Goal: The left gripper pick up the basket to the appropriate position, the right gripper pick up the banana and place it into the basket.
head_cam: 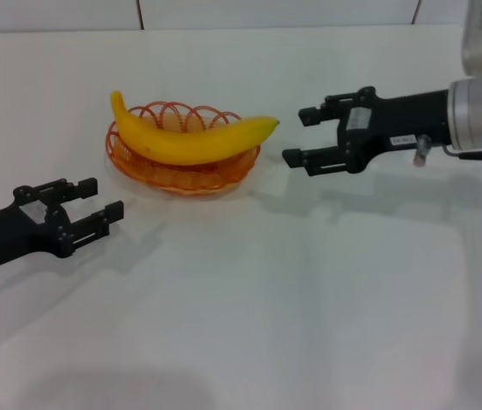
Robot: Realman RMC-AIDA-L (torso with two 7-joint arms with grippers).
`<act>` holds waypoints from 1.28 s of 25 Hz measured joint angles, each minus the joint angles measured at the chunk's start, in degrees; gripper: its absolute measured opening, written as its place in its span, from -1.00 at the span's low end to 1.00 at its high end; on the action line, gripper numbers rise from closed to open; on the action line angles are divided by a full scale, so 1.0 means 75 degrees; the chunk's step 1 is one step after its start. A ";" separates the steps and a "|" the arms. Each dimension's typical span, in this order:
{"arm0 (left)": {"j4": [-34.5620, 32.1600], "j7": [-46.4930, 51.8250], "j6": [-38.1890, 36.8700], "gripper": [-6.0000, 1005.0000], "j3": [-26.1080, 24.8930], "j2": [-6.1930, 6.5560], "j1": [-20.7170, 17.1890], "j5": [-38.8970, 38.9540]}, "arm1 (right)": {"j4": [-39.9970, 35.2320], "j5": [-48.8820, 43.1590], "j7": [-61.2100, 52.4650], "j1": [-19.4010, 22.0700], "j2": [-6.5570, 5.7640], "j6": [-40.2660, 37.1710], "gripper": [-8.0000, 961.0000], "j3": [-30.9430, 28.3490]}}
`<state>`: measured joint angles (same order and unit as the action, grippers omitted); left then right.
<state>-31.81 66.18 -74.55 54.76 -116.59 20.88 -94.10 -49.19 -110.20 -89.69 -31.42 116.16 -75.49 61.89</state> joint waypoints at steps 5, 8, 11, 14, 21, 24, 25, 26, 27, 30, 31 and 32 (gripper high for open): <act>0.0000 -0.0011 0.0003 0.18 0.0000 -0.0017 0.0004 0.0008 | 0.0717 0.0004 0.0476 0.0017 -0.0004 -0.0007 0.53 -0.0445; 0.0000 -0.0012 0.0003 0.18 0.0000 -0.0018 0.0005 0.0008 | 0.1083 0.0005 0.0615 0.0019 -0.0006 0.0085 0.53 -0.0540; 0.0000 -0.0032 0.0003 0.18 0.0000 -0.0023 0.0005 0.0008 | 0.1305 0.0005 0.0702 0.0054 -0.0005 0.0174 0.53 -0.0562; 0.0000 -0.0036 0.0006 0.18 0.0000 -0.0027 0.0005 0.0010 | 0.1425 0.0008 0.0876 0.0144 0.0006 0.0189 0.53 -0.0691; 0.0007 -0.0036 0.0161 0.18 0.0000 -0.0029 -0.0013 0.0020 | 0.1656 0.0019 0.1059 0.0224 0.0020 0.0182 0.53 -0.0935; 0.0010 -0.0036 0.0165 0.18 0.0000 -0.0039 -0.0016 0.0020 | 0.1761 0.0020 0.1160 0.0226 0.0019 0.0180 0.53 -0.0979; 0.0010 -0.0036 0.0167 0.18 0.0000 -0.0041 -0.0016 0.0020 | 0.1783 0.0021 0.1179 0.0230 0.0018 0.0180 0.53 -0.0981; 0.0011 -0.0035 0.0167 0.18 0.0000 -0.0041 -0.0017 0.0020 | 0.1792 0.0021 0.1189 0.0232 0.0018 0.0180 0.53 -0.0983; 0.0012 -0.0035 0.0168 0.18 0.0000 -0.0041 -0.0017 0.0019 | 0.1794 0.0023 0.1193 0.0237 0.0016 0.0180 0.53 -0.0986; 0.0027 -0.0035 0.0168 0.18 0.0000 -0.0041 -0.0019 0.0020 | 0.1839 0.0083 0.1226 0.0252 0.0016 0.0180 0.53 -0.1030; 0.0044 -0.0035 0.0168 0.18 0.0000 -0.0041 -0.0017 0.0020 | 0.1877 0.0122 0.1261 0.0255 0.0015 0.0179 0.53 -0.1057; 0.0062 -0.0035 0.0168 0.18 0.0000 -0.0041 -0.0013 0.0019 | 0.1950 0.0180 0.1337 0.0258 0.0015 0.0173 0.53 -0.1108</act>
<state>-31.34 65.92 -73.30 54.75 -116.89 20.79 -93.95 -34.56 -108.85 -79.66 -29.48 116.27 -74.19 53.58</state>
